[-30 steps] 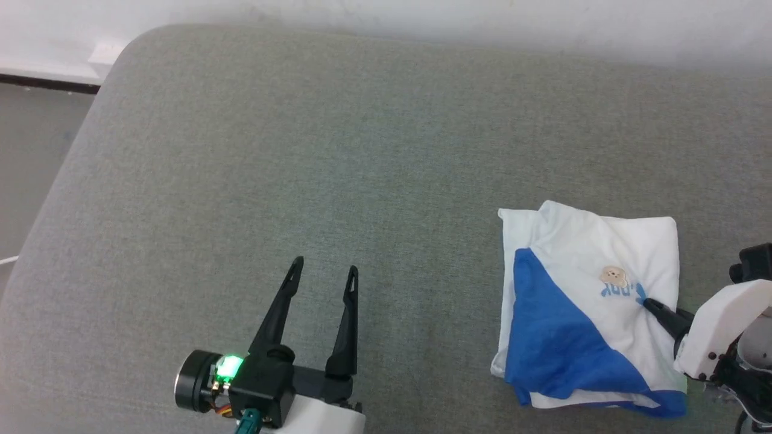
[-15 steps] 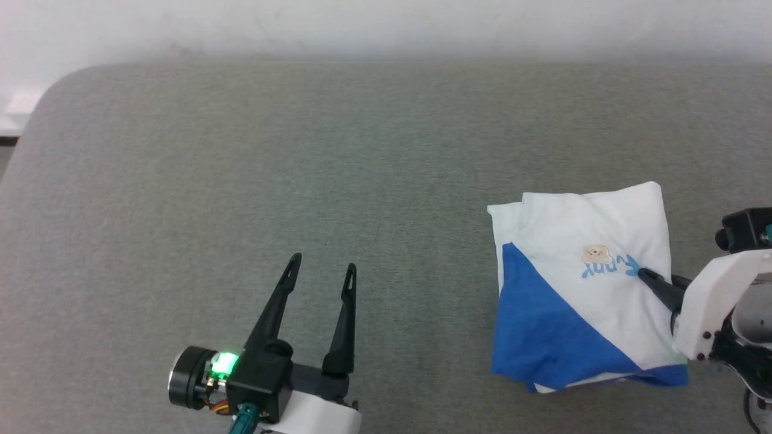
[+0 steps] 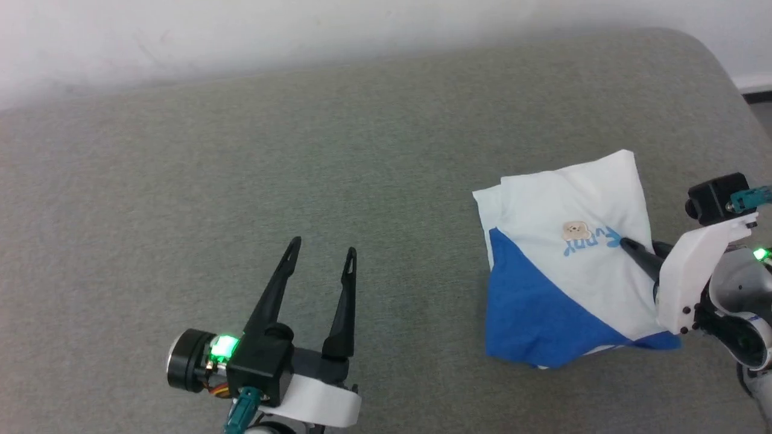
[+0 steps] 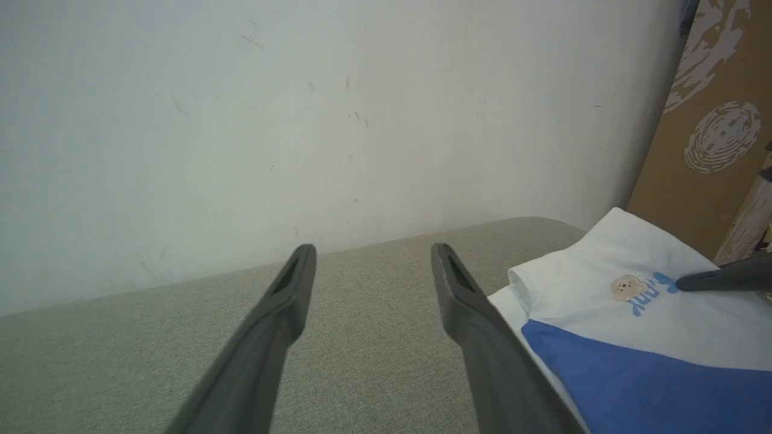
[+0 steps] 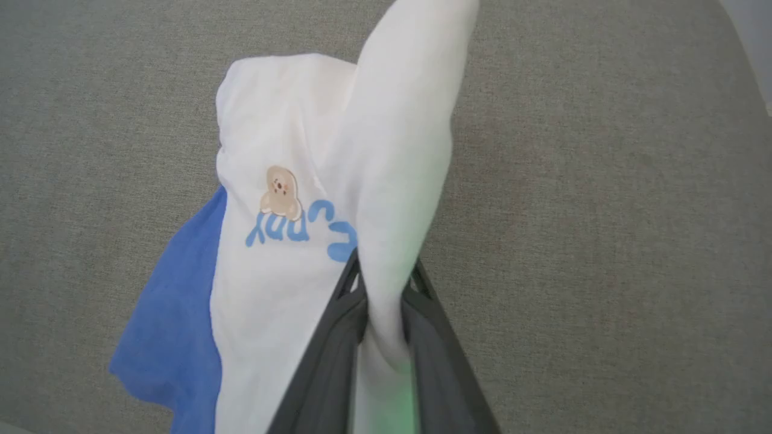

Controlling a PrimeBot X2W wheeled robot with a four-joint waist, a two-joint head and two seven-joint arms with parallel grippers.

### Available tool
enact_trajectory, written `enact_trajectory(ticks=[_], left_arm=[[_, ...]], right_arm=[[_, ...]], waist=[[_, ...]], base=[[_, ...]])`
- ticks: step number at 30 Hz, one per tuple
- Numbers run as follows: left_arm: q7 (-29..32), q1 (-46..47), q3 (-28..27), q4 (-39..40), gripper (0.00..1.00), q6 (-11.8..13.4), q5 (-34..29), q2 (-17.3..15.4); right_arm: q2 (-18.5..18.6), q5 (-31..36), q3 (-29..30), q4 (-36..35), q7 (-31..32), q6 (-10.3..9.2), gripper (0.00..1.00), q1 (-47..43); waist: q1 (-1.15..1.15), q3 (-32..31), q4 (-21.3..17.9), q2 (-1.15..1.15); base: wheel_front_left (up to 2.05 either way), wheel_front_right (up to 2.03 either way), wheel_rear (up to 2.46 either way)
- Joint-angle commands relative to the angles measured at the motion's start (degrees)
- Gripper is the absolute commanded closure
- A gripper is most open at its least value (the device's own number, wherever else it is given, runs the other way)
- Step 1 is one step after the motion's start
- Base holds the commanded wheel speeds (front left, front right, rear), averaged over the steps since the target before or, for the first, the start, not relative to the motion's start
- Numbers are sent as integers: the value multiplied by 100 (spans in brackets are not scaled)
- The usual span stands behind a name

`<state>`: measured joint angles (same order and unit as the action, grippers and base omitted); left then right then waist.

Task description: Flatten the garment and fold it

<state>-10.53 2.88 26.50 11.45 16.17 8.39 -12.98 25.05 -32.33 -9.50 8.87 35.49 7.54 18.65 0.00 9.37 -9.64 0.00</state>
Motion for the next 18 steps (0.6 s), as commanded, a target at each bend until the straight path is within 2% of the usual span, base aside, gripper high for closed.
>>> enact_trajectory(ticks=[1,11,18], left_arm=[[20,81,6,-20,0,-15,-78,-25],[147,351,67,67,0,103,-327,-31],[322,687,149,254,0,235,-708,-31]], right_arm=[[60,-41,-18,15,-63,-5,100,126],[797,-390,-294,127,-561,-5,100,745],[1756,-467,-575,344,-880,-5,100,1260]], waist=[[0,122,-211,0],[0,727,-402,0],[0,1309,-369,0]], base=[[0,0,0],[0,0,0],[0,0,0]])
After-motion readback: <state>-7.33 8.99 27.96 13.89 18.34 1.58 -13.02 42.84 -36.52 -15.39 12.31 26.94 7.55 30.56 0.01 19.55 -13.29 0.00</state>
